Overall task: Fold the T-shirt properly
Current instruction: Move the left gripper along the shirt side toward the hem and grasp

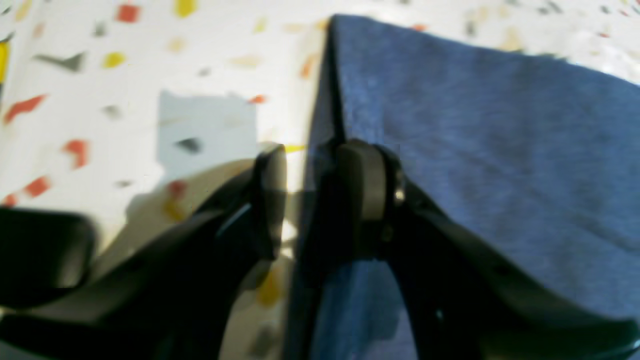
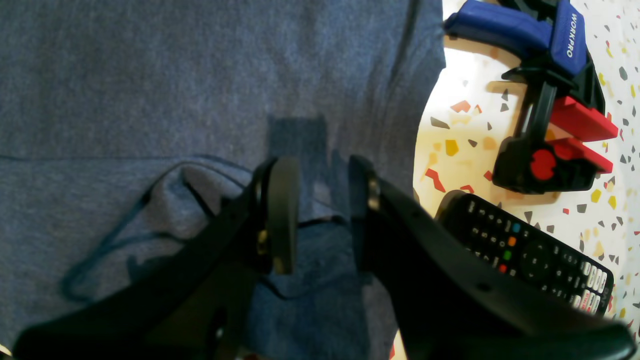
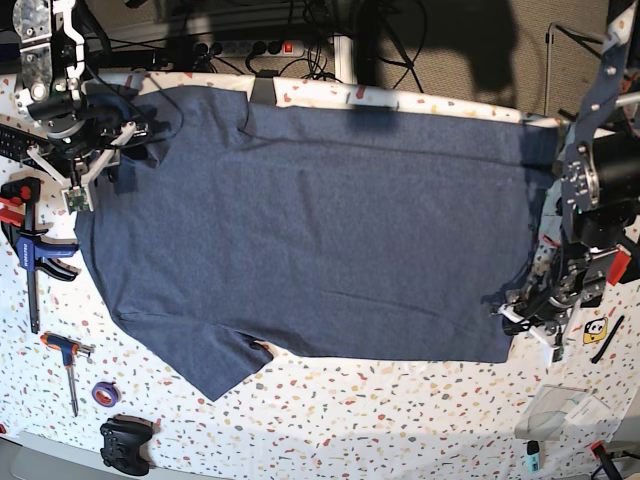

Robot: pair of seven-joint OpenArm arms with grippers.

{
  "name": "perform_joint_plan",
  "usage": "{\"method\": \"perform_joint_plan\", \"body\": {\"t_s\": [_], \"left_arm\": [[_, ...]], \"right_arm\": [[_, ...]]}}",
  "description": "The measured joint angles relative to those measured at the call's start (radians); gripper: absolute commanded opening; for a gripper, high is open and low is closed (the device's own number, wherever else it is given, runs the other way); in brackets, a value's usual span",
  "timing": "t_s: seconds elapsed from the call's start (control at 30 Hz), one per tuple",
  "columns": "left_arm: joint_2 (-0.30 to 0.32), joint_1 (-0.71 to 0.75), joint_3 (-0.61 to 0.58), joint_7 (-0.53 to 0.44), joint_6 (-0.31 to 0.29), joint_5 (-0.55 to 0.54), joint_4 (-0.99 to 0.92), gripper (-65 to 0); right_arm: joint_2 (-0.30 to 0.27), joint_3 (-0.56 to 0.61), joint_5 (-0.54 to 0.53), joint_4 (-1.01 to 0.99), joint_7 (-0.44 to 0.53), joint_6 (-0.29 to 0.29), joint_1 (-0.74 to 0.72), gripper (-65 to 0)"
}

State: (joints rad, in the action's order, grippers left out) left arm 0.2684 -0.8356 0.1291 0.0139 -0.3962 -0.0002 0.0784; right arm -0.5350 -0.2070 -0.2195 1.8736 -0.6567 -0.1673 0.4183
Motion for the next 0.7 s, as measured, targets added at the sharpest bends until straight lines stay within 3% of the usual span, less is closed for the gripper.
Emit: {"method": "perform_joint_plan", "body": {"t_s": [0.2, 0.43, 0.63, 0.7], "left_arm": [[-0.02, 0.002, 0.0, 0.004, 0.035, 0.0, 0.0, -46.5], [-0.02, 0.004, 0.0, 0.007, 0.042, -0.001, 0.0, -65.0], [-0.02, 0.005, 0.0, -0.009, 0.042, 0.0, 0.0, -65.0], [-0.022, 0.005, 0.0, -0.015, 0.042, 0.0, 0.0, -54.5]], "right_arm": [[0.0, 0.0, 0.0, 0.0, -0.01, 0.0, 0.0, -47.3], [0.0, 0.0, 0.0, 0.0, -0.014, 0.0, 0.0, -47.3], [0.0, 0.0, 0.0, 0.0, 0.017, 0.0, 0.0, -47.3], [0.0, 0.0, 0.0, 0.0, 0.016, 0.0, 0.0, -47.3]]}}
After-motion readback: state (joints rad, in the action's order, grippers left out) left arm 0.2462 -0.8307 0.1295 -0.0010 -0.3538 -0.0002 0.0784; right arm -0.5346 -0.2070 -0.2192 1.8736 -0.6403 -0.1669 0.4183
